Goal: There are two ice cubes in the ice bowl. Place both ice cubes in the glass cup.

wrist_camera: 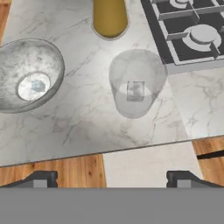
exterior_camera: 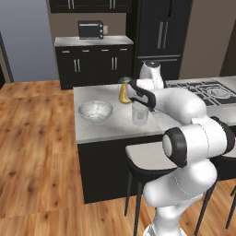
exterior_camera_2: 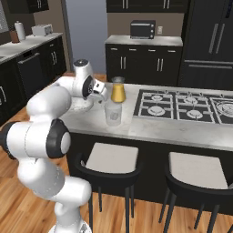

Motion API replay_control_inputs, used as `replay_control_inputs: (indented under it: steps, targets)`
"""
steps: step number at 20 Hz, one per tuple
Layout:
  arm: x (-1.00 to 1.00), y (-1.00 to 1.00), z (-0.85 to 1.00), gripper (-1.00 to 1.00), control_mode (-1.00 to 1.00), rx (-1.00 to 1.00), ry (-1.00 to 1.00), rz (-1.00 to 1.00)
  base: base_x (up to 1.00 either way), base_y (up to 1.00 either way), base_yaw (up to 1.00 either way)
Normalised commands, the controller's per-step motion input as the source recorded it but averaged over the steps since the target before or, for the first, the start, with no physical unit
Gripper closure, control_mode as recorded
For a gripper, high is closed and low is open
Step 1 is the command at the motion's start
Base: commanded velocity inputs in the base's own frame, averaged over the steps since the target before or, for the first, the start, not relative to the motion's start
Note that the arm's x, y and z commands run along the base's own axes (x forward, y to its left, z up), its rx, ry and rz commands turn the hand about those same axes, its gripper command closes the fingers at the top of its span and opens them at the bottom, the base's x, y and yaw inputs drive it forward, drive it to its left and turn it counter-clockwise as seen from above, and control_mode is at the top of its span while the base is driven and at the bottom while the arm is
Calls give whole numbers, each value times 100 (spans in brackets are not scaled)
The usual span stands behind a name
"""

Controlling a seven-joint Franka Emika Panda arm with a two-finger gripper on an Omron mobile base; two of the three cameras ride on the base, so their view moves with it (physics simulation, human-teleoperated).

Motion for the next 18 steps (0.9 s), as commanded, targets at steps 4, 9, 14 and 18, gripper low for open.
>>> replay_control_inputs:
  steps: [4,9,14,18]
  targets:
    - [-19,98,21,-100,-100,0,9,5,0,0,0]
    - [2,85,-2,-100,-100,0,8,3,0,0,0]
    - [28,68,-12,-100,-100,0,8,0,0,0,0]
    - [15,13,-15,-100,-100,0,6,0,0,0,0]
